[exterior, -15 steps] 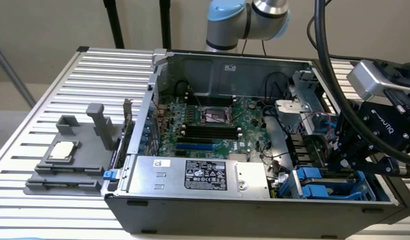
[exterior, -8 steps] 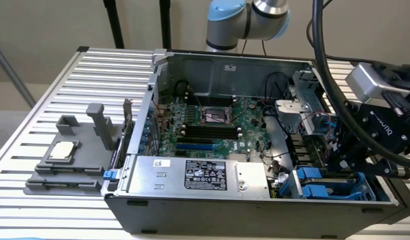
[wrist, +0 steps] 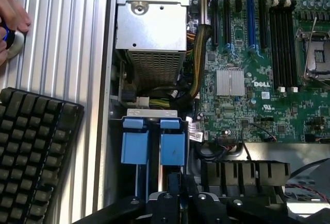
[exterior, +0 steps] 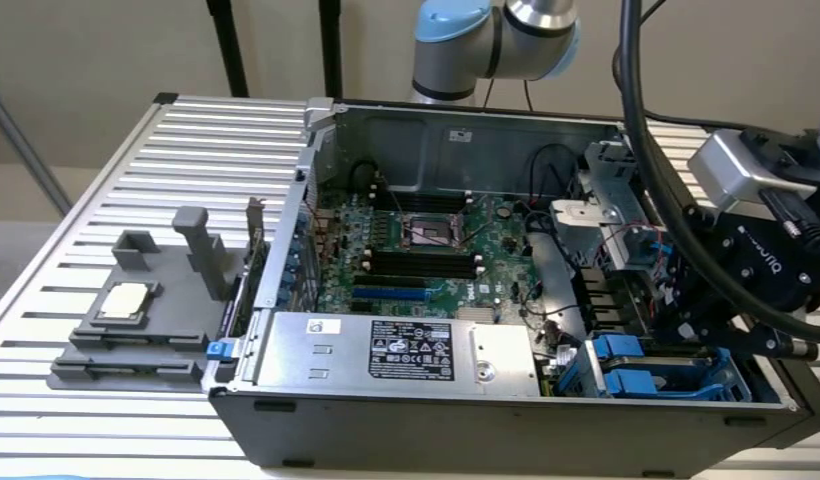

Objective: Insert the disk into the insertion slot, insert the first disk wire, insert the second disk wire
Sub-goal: 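Insert the second disk wire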

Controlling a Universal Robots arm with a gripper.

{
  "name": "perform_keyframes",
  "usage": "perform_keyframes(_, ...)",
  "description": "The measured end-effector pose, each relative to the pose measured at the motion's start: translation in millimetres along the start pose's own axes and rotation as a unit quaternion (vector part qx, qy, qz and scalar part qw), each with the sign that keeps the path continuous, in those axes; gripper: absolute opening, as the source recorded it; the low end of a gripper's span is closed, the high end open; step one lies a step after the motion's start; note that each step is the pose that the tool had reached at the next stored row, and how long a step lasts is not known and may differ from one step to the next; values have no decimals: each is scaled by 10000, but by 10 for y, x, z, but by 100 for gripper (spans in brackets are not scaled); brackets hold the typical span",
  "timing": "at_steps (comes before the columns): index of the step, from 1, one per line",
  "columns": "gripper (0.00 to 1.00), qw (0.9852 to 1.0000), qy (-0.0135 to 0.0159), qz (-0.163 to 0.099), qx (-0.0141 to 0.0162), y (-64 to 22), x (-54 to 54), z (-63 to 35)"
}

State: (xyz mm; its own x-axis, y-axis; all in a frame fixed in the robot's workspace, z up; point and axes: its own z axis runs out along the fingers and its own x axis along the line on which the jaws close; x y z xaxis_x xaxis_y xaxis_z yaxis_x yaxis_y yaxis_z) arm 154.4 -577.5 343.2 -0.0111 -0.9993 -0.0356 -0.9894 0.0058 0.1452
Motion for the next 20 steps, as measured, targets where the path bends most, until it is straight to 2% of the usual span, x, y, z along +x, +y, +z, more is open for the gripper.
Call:
perform_keyframes(7, 16, 10000, 0, -2, 10, -3, 1, 22)
perform_keyframes(20, 16, 10000, 0, -5, 11, -10, 2, 58)
